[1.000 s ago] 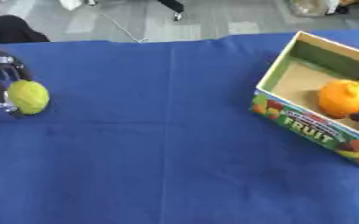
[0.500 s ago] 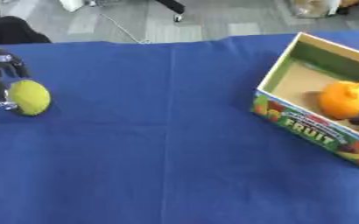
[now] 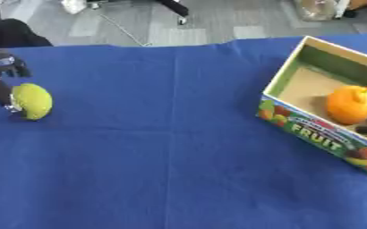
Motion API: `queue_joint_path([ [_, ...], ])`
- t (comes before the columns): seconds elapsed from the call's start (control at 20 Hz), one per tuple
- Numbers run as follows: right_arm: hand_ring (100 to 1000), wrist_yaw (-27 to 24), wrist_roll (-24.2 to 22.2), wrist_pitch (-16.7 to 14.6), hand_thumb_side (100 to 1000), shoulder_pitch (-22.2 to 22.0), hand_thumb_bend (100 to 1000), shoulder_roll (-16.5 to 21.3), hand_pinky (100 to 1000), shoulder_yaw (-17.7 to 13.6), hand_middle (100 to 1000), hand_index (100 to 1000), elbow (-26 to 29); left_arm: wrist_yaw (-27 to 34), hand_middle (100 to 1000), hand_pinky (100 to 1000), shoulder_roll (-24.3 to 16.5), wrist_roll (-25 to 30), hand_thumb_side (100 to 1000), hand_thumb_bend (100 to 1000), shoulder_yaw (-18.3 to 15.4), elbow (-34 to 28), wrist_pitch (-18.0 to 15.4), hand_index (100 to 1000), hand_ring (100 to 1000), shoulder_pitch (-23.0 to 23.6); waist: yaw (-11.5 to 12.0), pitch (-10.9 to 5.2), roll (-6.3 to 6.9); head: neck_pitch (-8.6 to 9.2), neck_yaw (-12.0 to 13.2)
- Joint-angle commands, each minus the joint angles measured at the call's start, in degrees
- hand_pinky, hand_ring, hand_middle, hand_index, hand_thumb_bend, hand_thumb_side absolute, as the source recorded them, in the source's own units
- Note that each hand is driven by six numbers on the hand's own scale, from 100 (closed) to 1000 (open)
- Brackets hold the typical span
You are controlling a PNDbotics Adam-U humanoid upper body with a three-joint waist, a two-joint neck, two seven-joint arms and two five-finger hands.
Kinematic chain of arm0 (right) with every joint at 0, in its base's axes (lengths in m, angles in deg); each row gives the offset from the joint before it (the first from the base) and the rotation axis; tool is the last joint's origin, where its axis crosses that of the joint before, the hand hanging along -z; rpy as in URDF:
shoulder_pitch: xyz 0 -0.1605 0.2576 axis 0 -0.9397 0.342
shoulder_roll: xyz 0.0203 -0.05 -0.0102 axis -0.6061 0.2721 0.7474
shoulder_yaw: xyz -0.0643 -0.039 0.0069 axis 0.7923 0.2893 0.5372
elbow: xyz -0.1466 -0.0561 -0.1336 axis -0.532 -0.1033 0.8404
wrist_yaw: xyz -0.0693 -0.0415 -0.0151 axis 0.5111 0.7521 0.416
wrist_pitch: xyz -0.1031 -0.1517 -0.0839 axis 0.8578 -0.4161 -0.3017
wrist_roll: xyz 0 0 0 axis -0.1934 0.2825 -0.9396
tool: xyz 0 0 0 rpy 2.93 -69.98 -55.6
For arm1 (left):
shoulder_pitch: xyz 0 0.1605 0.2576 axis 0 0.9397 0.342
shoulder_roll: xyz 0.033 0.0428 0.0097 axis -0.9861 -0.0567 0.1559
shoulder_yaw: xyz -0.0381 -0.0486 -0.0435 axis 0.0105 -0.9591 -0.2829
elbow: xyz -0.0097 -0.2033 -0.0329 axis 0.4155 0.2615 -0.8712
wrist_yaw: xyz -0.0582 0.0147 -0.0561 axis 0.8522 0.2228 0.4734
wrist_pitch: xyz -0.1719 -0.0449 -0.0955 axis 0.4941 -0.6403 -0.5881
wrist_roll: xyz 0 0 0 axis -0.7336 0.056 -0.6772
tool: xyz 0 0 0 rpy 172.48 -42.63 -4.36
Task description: Pick up the objects with one hand, pass them to the other hand, and then place them into the box on the other side of the table.
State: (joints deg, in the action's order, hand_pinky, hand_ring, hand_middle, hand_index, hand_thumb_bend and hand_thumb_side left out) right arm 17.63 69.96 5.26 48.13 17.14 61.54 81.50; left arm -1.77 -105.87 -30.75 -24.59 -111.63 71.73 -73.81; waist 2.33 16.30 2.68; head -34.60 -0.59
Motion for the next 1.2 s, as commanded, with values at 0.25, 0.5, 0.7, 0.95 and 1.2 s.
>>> queue_joint_path([
  [0.25, 1000, 0.4, -0.08, 0.33, 562, 0.22, 100, 0.71, 718, -0.27, 971, 974, 0.87, -1.94, 691, 780, -0.57, -0.82, 100, 719, -1.05, 1.3, 0.36, 757, 760, -1.27, -0.15, -0.16, -0.95, 0.84, 0.26],
  [0.5, 1000, 0.29, -0.17, 0.71, 571, 0.33, 100, 0.65, 718, -0.19, 972, 975, 0.87, -2.62, 657, 752, -0.1, -0.55, 100, 573, -1.12, 2.04, 0.37, 715, 725, -1.12, -0.23, -0.17, -1.06, 0.82, 0.29],
  [0.7, 1000, 0.21, -0.16, 0.83, 582, 0.27, 100, 0.75, 719, -0.24, 972, 976, 0.87, -2.24, 606, 714, -0.01, -0.76, 100, 374, -1.18, 2.05, 0.29, 641, 684, -1.04, -0.2, -0.27, -1.02, 0.61, 0.24],
  [0.95, 1000, 0.01, -0.15, 1.05, 589, 0.1, 100, 0.98, 719, -0.33, 972, 975, 0.87, -0.09, 554, 673, -0.35, -1.9, 100, 317, -1.11, 0.81, 0.26, 580, 639, -0.8, -0.1, -0.53, -0.89, 0.39, 0.06],
  [1.2, 1000, -0.18, -0.14, 0.8, 592, -0.31, 100, 1.37, 719, -0.57, 971, 974, 0.87, 4.45, 507, 625, -2.08, -3.16, 100, 327, -0.87, -3.59, 0.63, 526, 590, -0.1, 0.1, -0.9, -0.75, -0.03, -0.54],
])
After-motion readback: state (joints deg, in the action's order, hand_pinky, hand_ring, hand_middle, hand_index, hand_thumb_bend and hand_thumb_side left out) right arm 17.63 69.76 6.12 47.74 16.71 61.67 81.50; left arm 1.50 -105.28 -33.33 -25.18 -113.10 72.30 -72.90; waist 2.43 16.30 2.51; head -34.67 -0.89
